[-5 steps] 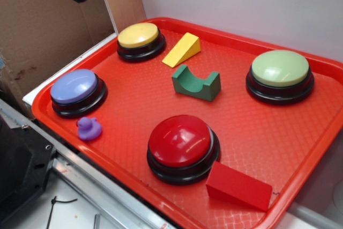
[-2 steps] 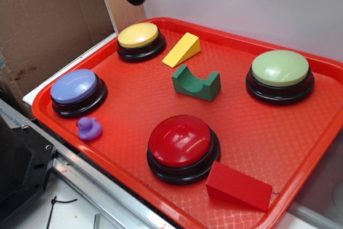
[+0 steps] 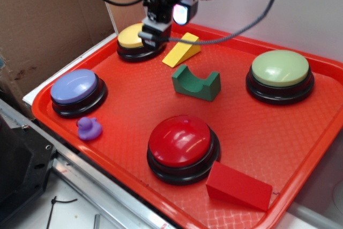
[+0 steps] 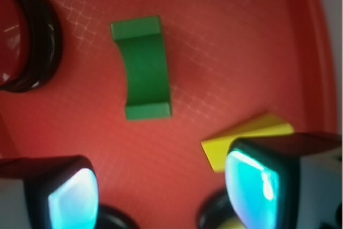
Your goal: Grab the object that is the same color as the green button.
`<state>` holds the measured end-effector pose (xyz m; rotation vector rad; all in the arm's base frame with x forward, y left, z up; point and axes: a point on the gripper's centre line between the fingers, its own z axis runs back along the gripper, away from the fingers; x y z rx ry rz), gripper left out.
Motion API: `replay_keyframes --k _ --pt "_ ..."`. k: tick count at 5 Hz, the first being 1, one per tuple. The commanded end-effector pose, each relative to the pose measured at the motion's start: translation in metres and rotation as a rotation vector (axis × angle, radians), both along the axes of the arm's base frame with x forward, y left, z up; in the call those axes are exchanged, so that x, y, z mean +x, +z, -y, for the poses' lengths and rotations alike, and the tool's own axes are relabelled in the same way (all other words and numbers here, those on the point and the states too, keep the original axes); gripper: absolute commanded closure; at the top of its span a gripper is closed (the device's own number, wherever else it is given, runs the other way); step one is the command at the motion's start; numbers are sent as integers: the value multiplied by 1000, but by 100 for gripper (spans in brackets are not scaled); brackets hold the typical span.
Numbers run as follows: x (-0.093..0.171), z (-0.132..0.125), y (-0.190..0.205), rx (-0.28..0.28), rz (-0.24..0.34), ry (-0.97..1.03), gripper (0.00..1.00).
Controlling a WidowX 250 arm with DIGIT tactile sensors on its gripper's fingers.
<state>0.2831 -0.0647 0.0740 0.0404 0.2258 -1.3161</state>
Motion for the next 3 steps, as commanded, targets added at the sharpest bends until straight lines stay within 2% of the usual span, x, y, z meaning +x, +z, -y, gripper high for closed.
replay_keyframes --k 1,2,3 --pt "-7 -4 -22 -32 -7 22 0" --pt "-9 -4 -34 -17 -15 16 0" --pt "-22 -3 -45 -2 -60 0 0"
